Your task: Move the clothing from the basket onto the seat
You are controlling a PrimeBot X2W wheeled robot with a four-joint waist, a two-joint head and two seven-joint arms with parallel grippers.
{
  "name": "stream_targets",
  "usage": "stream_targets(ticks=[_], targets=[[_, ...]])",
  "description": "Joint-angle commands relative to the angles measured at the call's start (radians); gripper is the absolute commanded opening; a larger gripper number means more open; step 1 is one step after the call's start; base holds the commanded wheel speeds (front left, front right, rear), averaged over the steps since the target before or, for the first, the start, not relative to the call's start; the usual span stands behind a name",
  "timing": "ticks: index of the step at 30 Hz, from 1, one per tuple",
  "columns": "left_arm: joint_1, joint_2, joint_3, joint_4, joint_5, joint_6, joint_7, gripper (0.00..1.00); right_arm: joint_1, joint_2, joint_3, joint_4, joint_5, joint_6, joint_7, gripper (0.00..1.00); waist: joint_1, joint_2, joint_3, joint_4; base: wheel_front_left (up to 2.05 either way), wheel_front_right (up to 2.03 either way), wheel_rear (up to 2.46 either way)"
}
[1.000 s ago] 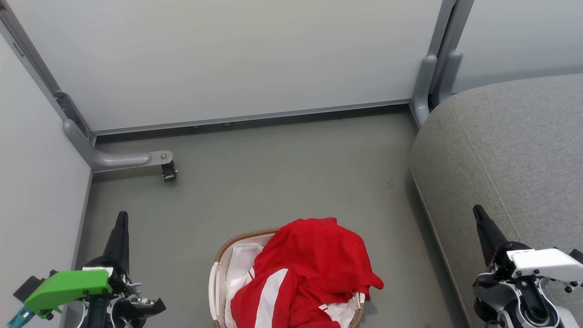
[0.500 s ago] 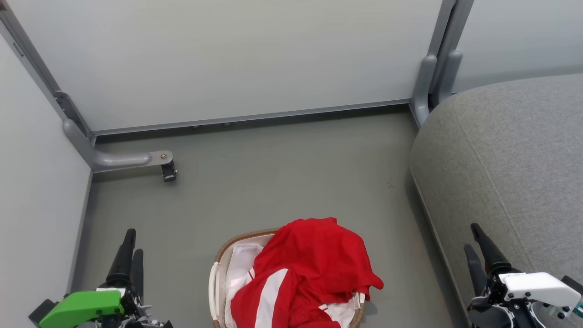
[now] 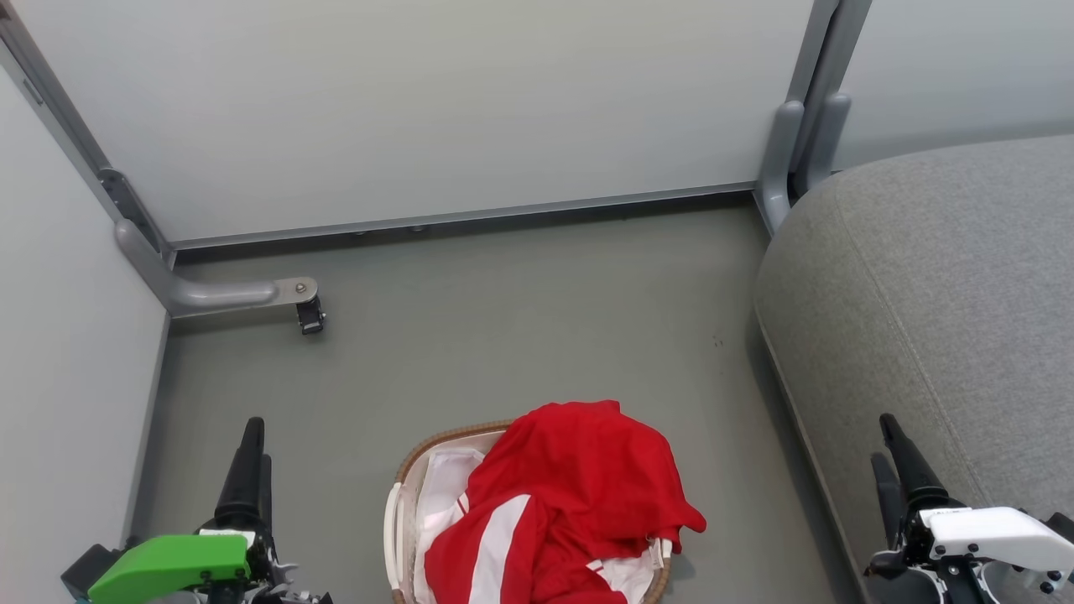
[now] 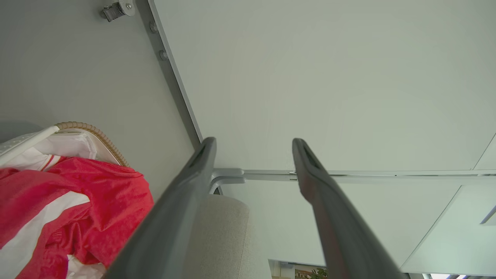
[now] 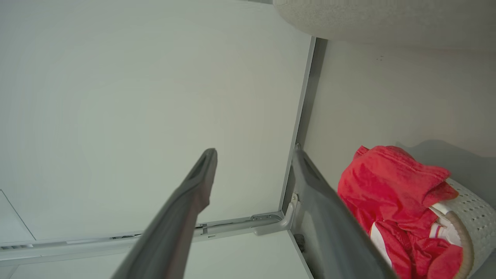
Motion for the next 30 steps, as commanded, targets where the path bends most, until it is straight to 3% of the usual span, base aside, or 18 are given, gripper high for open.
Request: stream_targets(ticks=[1, 13, 30], targets=[[-0.005, 0.004, -0.002, -0.024, 0.037, -0.002, -0.011, 1.00, -0.006, -0.010, -0.007, -0.023, -0.027, 0.000, -0.012, 1.00, 0.0000, 0.0000, 0.000, 0.000, 0.00, 0.00, 0.00], [0.007, 0.006, -0.028, -0.075, 0.242, 0.026, -0.059, 1.00, 0.002, -0.012, -0.038, -0.058, -0.234, 0.000, -0.061, 1.00, 0.0000, 0.0000, 0.000, -0.002, 0.00, 0.00, 0.00], [0.035, 0.008, -0.090, -0.155, 0.625, 0.066, -0.119, 1.00, 0.027, -0.014, -0.018, -0.131, -0.592, 0.000, -0.120, 1.00, 0.0000, 0.0000, -0.001, -0.004, 0.00, 0.00, 0.00]])
